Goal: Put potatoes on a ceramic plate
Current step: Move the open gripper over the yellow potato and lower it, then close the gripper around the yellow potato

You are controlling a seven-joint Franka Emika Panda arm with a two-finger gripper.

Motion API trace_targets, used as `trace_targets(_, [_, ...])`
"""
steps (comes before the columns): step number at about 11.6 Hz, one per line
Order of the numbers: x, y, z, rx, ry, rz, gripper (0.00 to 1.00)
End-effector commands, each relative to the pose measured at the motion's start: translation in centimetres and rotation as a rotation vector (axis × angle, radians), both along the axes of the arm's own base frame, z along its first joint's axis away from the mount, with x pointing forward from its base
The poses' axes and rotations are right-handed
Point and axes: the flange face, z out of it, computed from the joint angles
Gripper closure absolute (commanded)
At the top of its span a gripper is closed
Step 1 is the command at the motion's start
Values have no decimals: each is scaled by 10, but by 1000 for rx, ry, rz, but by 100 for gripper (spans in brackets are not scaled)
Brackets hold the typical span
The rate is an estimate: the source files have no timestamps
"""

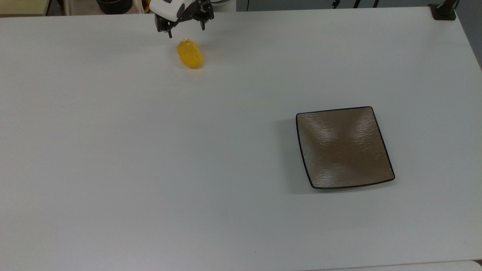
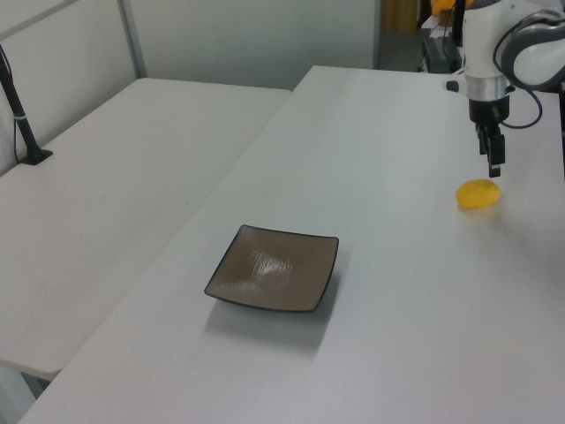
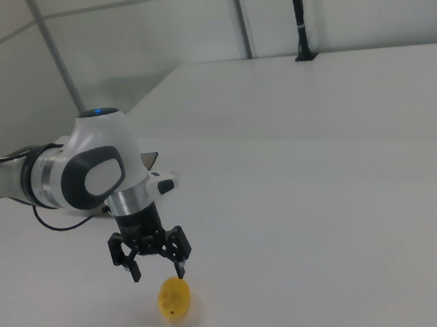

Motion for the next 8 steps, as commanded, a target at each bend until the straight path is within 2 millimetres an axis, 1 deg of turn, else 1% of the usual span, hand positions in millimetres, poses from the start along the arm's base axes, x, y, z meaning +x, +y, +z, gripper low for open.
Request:
trace_targets(1, [2, -7, -32, -13, -60, 47, 0])
trace_targets(5, [7, -6, -67, -20, -68, 75, 0])
trace_targets(8, [7, -5, -78, -18, -53, 124, 0])
